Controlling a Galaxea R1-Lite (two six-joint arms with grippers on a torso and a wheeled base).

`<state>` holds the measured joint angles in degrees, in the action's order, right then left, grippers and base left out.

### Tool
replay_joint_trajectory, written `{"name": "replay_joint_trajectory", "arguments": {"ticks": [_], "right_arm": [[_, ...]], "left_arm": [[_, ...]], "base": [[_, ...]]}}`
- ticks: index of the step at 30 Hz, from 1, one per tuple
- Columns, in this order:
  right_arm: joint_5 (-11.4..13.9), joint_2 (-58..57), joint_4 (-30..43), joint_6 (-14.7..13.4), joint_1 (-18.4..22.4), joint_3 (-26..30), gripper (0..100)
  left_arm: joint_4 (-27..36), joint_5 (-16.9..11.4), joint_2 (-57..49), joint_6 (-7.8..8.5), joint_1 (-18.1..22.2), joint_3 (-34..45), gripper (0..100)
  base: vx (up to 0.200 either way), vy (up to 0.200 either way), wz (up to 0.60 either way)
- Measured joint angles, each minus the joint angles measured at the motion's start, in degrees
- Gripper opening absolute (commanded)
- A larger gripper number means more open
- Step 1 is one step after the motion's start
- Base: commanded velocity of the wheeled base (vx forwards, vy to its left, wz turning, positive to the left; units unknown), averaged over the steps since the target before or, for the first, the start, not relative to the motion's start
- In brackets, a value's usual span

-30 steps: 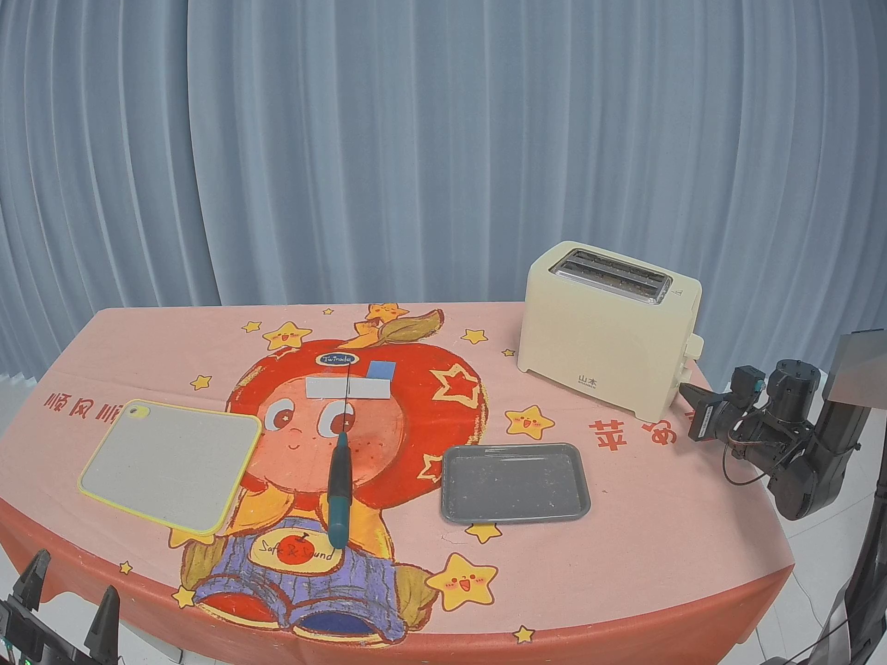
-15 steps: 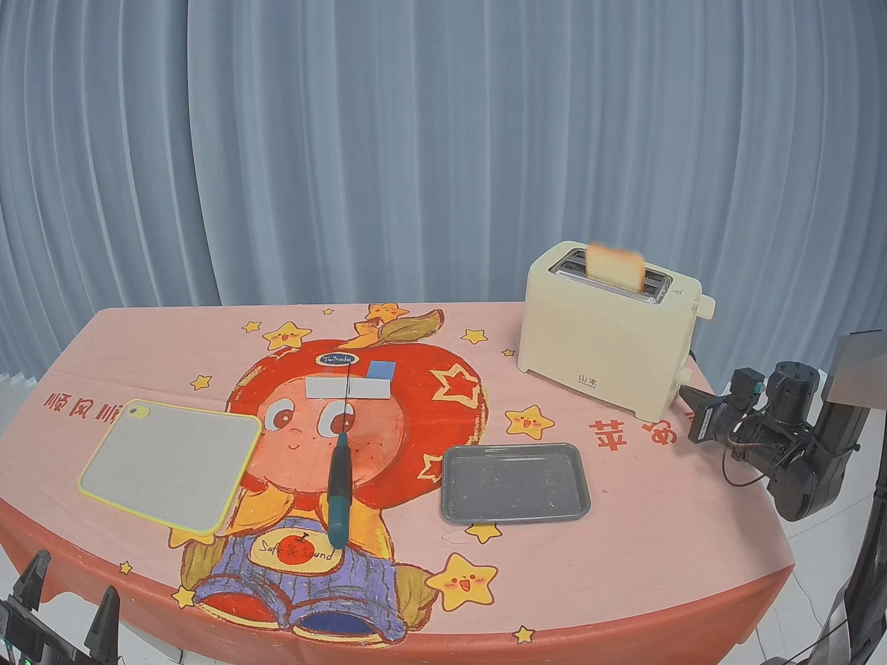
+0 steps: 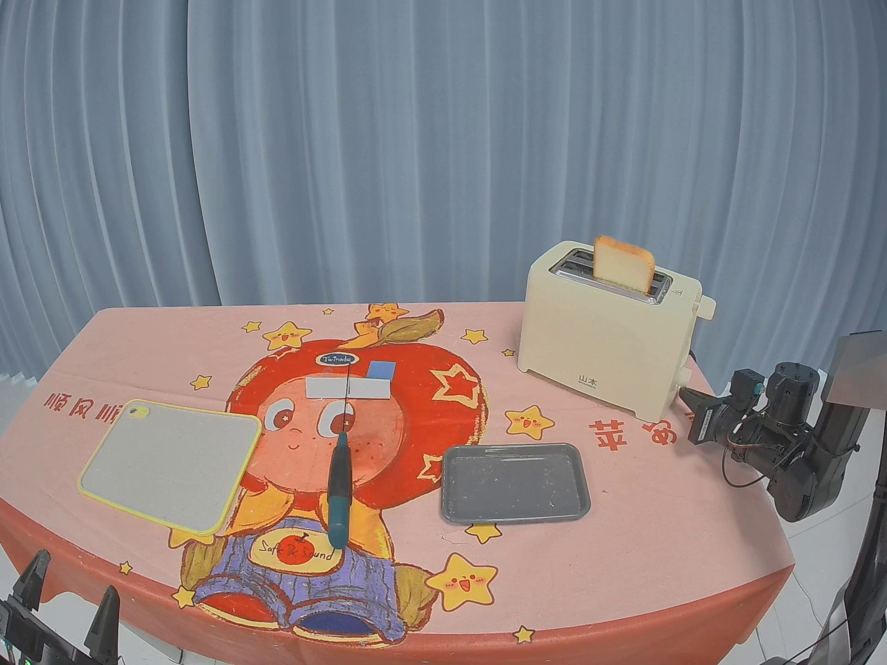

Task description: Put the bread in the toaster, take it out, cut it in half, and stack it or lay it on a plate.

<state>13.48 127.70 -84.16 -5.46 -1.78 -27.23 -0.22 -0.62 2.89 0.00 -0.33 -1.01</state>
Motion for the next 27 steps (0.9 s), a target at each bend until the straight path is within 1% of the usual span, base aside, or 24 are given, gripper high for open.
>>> {"name": "replay_joint_trajectory", "arguments": {"ticks": [10, 17, 21, 27], "right_arm": [[0.04, -0.07, -0.09, 0.07, -0.04, 0.17, 0], [0.04, -0.68, -0.88, 0.60, -0.41, 1.58, 0], [-0.02, -2.32, -2.08, 0.65, -0.74, 3.06, 0], [-0.05, -6.17, -1.83, 0.71, -1.49, 4.47, 0]], "left_arm": [[-0.02, 0.00, 0.00, 0.00, 0.00, 0.00, 100], [0.00, 0.02, 0.00, 0.00, 0.00, 0.00, 100], [0.00, 0.00, 0.00, 0.00, -0.02, 0.00, 100], [0.00, 0.00, 0.00, 0.00, 0.00, 0.00, 100]], "base": [[0.000, 0.000, 0.00], [0.000, 0.000, 0.00], [0.000, 0.000, 0.00], [0.000, 0.000, 0.00]]}}
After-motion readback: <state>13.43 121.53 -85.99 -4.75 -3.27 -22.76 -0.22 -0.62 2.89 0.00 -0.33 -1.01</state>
